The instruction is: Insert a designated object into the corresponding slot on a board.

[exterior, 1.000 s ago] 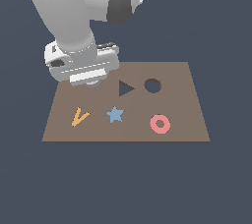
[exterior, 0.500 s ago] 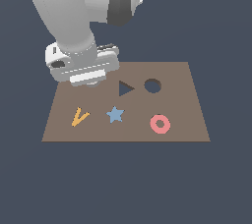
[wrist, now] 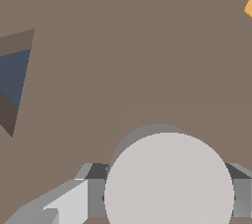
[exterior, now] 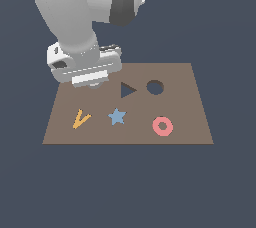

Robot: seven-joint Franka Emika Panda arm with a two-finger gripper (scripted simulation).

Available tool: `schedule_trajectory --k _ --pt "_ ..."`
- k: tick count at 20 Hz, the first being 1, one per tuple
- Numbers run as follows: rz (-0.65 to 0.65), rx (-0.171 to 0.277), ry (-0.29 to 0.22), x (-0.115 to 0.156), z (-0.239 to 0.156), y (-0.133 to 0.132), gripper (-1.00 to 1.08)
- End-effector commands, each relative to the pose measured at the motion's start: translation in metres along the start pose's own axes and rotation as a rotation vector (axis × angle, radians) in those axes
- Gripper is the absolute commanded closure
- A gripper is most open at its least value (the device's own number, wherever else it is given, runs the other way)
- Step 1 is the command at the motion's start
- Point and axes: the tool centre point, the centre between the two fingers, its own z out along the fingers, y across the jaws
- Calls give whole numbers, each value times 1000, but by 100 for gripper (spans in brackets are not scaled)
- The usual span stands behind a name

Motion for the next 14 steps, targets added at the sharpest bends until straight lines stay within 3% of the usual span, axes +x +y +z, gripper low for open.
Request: schedule_trajectory --k 1,14 --pt "15 0 0 -1 0 -3 108" --pt "222 0 0 -8 -2 -40 108"
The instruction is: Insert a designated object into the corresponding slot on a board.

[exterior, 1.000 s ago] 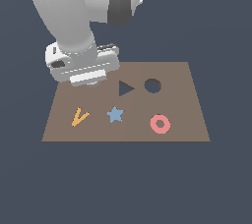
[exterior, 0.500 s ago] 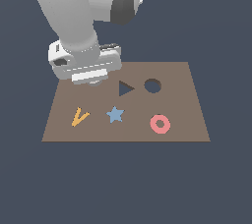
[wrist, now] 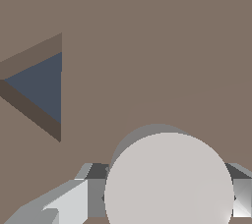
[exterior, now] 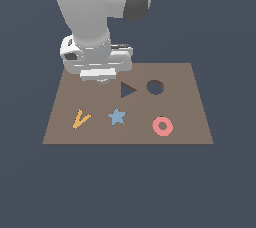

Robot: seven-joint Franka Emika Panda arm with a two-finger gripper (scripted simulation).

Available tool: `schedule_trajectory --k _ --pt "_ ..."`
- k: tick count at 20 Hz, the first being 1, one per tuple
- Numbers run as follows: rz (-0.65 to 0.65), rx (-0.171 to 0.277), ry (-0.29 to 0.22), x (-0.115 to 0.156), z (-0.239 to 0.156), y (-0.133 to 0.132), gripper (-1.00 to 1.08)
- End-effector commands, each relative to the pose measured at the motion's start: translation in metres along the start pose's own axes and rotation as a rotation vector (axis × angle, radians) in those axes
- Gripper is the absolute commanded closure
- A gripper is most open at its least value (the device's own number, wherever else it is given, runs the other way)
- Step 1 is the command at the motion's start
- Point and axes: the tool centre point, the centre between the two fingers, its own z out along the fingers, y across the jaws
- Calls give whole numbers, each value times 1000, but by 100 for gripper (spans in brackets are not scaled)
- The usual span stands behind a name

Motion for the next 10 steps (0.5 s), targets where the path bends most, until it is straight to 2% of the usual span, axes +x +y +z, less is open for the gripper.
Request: schedule_trajectory --k 1,10 --pt "55 0 1 -3 -1 -10 108" --pt "307 0 1 -8 -3 -56 108"
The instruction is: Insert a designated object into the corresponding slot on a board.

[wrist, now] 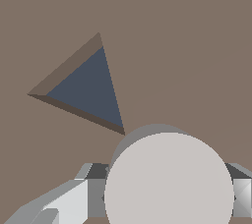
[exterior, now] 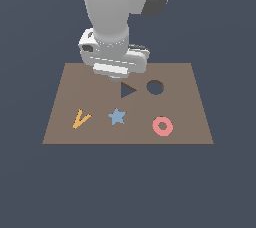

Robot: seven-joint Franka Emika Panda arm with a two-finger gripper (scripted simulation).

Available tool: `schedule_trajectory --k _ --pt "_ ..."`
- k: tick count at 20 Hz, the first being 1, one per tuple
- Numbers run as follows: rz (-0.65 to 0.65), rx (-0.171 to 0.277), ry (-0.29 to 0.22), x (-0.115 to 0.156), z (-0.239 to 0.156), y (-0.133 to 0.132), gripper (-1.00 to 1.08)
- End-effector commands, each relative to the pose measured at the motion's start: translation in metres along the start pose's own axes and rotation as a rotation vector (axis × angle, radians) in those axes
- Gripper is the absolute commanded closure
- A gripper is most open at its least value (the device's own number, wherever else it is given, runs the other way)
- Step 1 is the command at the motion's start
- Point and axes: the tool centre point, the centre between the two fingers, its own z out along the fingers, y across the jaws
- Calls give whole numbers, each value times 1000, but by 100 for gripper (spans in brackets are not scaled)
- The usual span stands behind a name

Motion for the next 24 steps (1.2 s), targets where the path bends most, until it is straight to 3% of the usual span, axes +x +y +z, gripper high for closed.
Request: schedule_trajectory --k 1,15,24 --pt "76 0 1 -4 -1 -14 108" --pt "485 1 0 -3 -4 -91 108" --pt "678 1 0 9 -6 -125 108"
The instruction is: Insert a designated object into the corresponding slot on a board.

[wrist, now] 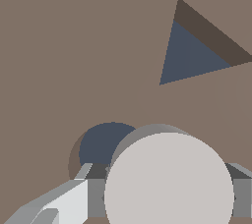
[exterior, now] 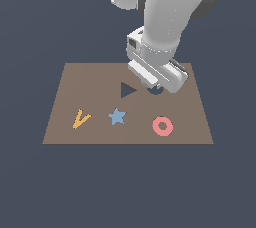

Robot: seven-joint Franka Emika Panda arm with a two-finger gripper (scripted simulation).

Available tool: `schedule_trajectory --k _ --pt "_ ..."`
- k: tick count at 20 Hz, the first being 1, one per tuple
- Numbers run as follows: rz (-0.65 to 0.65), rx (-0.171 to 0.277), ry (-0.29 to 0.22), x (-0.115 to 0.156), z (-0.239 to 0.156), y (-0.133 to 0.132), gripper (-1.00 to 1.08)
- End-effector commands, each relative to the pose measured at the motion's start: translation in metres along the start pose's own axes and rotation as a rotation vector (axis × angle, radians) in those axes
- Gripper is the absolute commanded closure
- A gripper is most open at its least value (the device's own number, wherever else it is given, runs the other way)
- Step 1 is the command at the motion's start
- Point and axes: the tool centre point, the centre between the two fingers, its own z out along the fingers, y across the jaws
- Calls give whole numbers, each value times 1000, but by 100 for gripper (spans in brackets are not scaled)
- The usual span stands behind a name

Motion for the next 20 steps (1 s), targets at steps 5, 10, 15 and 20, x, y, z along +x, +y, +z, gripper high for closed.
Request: schedule_trajectory --k 5,10,15,20 --pt "102 0 0 -2 -1 -19 108" --pt "146 0 0 -3 -1 -27 108" --pt "161 0 0 -2 -1 -30 108" --pt "153 0 0 -2 -1 -28 108"
